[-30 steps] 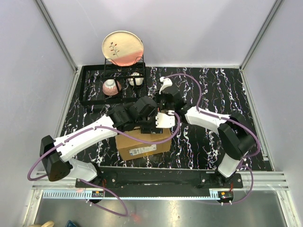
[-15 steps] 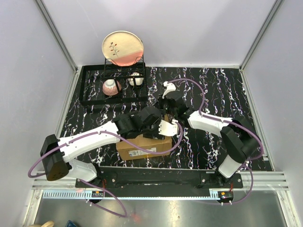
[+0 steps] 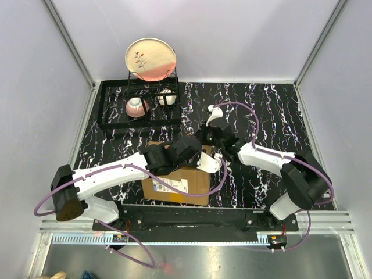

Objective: Unpack the express box
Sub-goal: Cut the express box at the center of the board.

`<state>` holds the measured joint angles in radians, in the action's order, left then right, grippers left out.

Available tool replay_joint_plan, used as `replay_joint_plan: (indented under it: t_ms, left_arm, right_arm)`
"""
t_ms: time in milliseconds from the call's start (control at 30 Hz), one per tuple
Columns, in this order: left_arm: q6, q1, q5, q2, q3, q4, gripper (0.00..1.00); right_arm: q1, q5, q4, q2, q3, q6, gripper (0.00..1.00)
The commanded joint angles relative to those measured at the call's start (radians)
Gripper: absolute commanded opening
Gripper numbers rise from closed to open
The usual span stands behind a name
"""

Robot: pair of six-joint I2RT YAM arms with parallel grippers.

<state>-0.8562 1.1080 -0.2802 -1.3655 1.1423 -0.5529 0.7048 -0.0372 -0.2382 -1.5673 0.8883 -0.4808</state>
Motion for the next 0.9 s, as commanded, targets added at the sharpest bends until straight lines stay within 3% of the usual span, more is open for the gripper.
replay_joint_plan:
  t_ms: [0,233,400,567,867]
  left_arm:
    - [0.017,-0.001,-0.086,0.048,0.043,0.01,0.0]
    - [0.002,0.015,-0.145,0.173,-0.012,0.031,0.0]
    - [-0.095,0.023,-0.172,0.345,-0.212,0.183,0.0]
    - [-0.337,0.024,-0.204,0.494,-0.468,0.43,0.0]
    - [-0.365,0.024,-0.266,0.519,-0.507,0.622,0.0]
  right_arm:
    - [0.027,0.016,0.005,0.137,-0.046,-0.031,0.0]
    - [0.019,-0.191,0.213,0.447,-0.092,-0.013,0.0]
    - [0.015,-0.276,0.436,0.755,-0.098,-0.024,0.0]
    - [0.016,-0.196,0.675,1.006,-0.091,-0.111,0.0]
    - [0.015,0.124,0.751,1.173,-0.137,-0.28,0.0]
